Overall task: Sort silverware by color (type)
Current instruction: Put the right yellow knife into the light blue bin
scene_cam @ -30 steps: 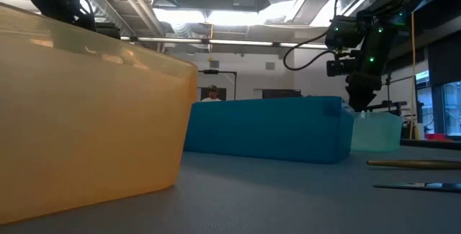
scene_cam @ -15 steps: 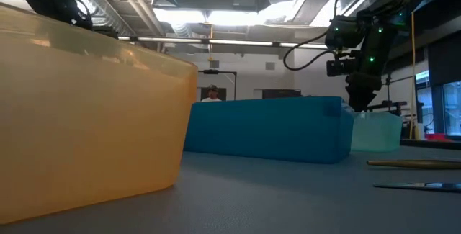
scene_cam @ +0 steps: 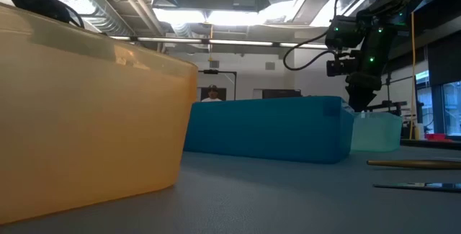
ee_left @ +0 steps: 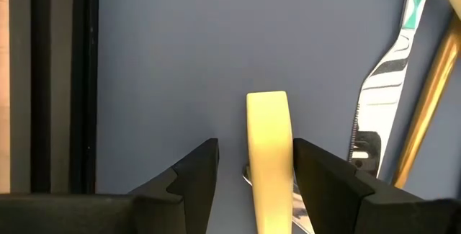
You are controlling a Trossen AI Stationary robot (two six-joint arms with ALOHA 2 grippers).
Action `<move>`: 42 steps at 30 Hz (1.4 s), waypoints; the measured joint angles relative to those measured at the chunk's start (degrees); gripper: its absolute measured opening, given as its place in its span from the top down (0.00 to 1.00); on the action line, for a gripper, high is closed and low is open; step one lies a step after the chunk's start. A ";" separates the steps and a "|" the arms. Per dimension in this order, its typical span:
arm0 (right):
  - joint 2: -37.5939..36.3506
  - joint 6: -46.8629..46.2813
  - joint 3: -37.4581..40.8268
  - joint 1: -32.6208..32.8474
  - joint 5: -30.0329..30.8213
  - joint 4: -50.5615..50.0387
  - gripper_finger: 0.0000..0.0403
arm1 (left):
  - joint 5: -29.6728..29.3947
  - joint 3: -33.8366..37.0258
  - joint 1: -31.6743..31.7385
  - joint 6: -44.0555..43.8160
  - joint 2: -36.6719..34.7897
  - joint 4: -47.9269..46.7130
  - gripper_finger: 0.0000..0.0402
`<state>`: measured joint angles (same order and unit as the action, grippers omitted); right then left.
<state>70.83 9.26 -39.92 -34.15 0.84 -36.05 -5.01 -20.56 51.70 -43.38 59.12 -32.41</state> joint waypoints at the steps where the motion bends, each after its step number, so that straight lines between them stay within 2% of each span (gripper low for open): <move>1: 0.00 0.00 0.00 0.00 0.00 0.00 0.47 | -0.07 0.00 0.00 -0.06 0.02 0.03 0.56; 21: 0.00 0.00 0.00 0.00 0.00 0.00 0.47 | -0.86 0.20 0.04 -1.53 0.13 -0.34 0.78; 32: 0.00 0.00 0.00 0.00 0.00 0.00 0.47 | -1.25 -0.10 0.04 -0.13 -1.09 -0.19 0.80; 42: 0.00 0.00 0.00 0.00 -0.22 0.00 0.47 | 3.76 -7.14 -0.26 2.04 -4.61 0.99 0.80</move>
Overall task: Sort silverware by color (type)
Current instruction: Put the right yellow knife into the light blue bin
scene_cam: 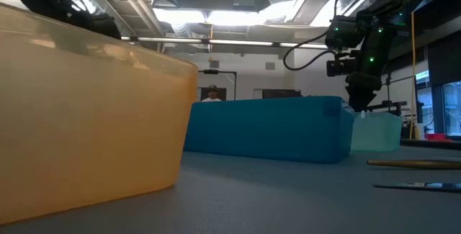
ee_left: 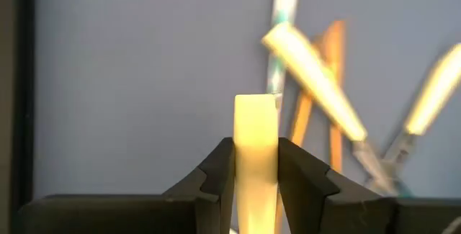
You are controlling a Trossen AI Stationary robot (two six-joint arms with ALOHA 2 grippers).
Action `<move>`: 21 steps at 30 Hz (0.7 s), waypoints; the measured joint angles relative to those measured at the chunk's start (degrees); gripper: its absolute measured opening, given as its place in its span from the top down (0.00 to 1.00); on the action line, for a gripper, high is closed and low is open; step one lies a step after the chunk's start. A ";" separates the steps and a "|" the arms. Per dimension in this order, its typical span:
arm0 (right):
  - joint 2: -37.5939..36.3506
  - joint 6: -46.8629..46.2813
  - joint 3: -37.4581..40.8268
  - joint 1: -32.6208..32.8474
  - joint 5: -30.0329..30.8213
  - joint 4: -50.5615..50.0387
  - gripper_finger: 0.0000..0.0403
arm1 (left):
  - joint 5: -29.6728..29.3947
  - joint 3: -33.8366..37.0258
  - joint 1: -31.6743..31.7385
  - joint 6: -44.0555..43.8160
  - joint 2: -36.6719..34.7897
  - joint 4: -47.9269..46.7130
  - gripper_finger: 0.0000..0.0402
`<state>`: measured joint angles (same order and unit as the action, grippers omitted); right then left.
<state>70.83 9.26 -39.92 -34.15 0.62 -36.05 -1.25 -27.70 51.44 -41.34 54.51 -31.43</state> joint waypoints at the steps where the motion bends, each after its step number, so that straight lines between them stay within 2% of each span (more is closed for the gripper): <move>1: 0.00 -0.07 -0.02 0.00 -0.39 0.00 0.47 | 0.15 -0.89 -0.24 0.53 -0.22 -0.13 0.80; 7: 0.00 -4.43 -1.18 0.00 -1.77 -0.02 0.47 | 0.17 -5.55 -3.58 5.26 -0.99 4.91 0.80; 14: 0.00 -11.28 -5.59 0.00 -2.28 0.03 0.47 | -0.74 -6.15 -11.92 15.44 -0.93 21.41 0.80; 17: -0.01 -16.15 -7.93 0.00 -6.34 1.20 0.47 | -2.66 -6.17 -15.98 20.16 -0.93 27.29 0.80; 21: -0.02 -23.86 -9.80 0.00 -16.58 7.38 0.47 | -6.74 -6.19 -21.53 24.88 -0.80 32.06 0.80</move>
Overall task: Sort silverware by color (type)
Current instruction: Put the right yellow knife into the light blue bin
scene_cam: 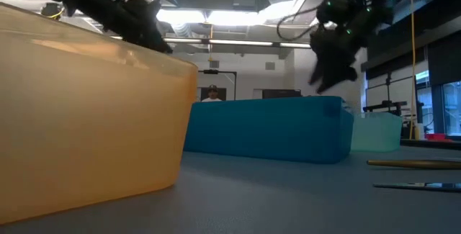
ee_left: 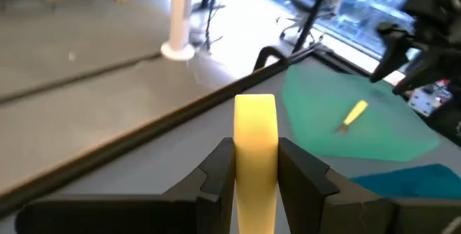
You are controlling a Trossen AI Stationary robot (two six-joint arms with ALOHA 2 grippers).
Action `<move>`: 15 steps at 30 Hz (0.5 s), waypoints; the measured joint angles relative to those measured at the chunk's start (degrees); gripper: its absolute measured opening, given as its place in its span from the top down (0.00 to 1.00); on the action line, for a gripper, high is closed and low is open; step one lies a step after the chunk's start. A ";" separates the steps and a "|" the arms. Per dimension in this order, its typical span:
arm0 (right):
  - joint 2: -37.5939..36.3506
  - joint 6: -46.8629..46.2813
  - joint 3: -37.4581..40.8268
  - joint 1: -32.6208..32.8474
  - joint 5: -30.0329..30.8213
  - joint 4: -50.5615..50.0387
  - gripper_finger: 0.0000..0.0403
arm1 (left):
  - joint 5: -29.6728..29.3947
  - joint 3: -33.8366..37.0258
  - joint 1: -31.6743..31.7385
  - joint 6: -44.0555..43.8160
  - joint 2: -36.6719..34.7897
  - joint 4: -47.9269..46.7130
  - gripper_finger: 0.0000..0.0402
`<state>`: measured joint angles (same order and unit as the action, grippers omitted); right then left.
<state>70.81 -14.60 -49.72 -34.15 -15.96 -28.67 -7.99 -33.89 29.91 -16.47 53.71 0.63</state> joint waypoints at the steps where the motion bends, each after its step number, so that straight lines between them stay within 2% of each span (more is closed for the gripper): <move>1: 0.00 -2.13 -0.18 0.00 -2.61 2.30 0.47 | -1.25 0.00 -1.58 1.27 0.32 1.04 0.80; 4: 0.00 -9.01 -0.23 0.05 -8.85 9.66 0.47 | -4.24 0.00 -6.14 4.98 1.60 3.56 0.80; 6: 0.00 -13.43 -0.23 0.05 -10.79 13.74 0.47 | -5.75 0.00 -8.84 7.52 2.68 5.99 0.80; 15: 0.00 -24.94 -0.23 1.42 -11.59 22.34 0.47 | -9.96 -0.04 -17.55 16.82 9.33 17.47 0.80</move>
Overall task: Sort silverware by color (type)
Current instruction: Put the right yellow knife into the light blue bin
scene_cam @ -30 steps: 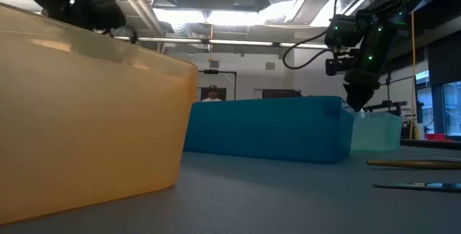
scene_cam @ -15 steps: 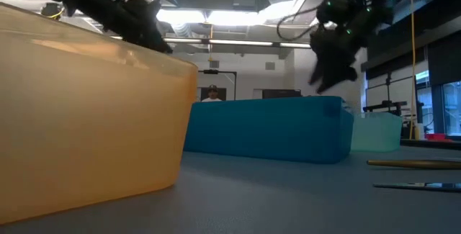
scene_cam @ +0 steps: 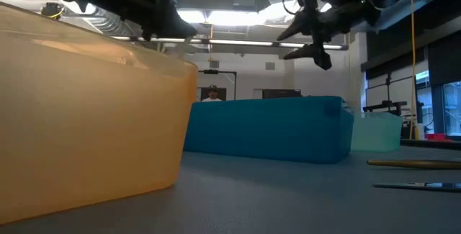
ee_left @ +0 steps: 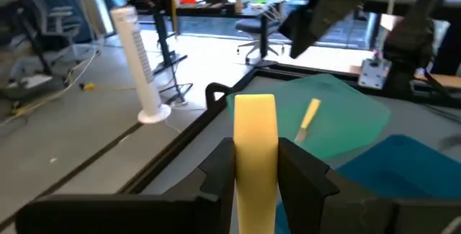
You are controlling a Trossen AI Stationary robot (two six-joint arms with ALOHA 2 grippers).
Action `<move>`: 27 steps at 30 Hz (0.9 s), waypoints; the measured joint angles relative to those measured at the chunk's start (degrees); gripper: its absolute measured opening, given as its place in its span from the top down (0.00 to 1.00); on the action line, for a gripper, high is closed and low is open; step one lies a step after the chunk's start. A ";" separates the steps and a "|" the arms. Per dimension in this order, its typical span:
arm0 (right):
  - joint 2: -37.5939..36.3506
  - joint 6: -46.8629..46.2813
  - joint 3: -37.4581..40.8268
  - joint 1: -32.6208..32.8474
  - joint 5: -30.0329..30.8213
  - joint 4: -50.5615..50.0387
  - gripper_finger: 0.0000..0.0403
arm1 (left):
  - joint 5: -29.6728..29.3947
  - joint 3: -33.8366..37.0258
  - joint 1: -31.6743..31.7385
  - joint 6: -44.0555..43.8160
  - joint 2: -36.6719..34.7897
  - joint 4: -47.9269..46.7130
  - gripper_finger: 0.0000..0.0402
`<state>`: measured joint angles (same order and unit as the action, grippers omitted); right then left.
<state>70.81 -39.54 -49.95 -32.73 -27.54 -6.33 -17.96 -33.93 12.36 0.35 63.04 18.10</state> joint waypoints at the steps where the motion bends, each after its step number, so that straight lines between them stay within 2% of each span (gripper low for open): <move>1: 0.00 -1.12 0.00 0.69 0.08 0.80 0.47 | -0.02 0.00 -0.56 0.24 0.81 0.81 0.80; 5: 0.00 -6.44 0.00 4.42 0.91 4.83 0.47 | -0.04 0.00 -2.01 0.29 3.89 2.53 0.80; 11: 0.01 -10.87 0.00 10.35 8.41 11.28 0.47 | -0.09 0.00 -3.50 0.38 7.64 3.95 0.80; 17: 2.03 -11.40 -0.04 14.56 15.02 16.18 0.47 | -0.09 0.00 -4.40 0.40 8.97 3.99 0.80; 23: 6.69 -11.97 -0.04 16.31 16.01 21.67 0.47 | -1.04 -0.43 -5.62 1.83 8.95 4.66 0.80; 27: 10.04 -14.00 -1.06 16.26 15.99 24.33 0.47 | -1.11 -4.57 -5.64 2.05 9.13 -1.42 0.80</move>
<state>80.85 -53.54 -51.01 -16.47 -11.55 18.00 -19.06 -38.50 6.72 2.40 72.17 16.68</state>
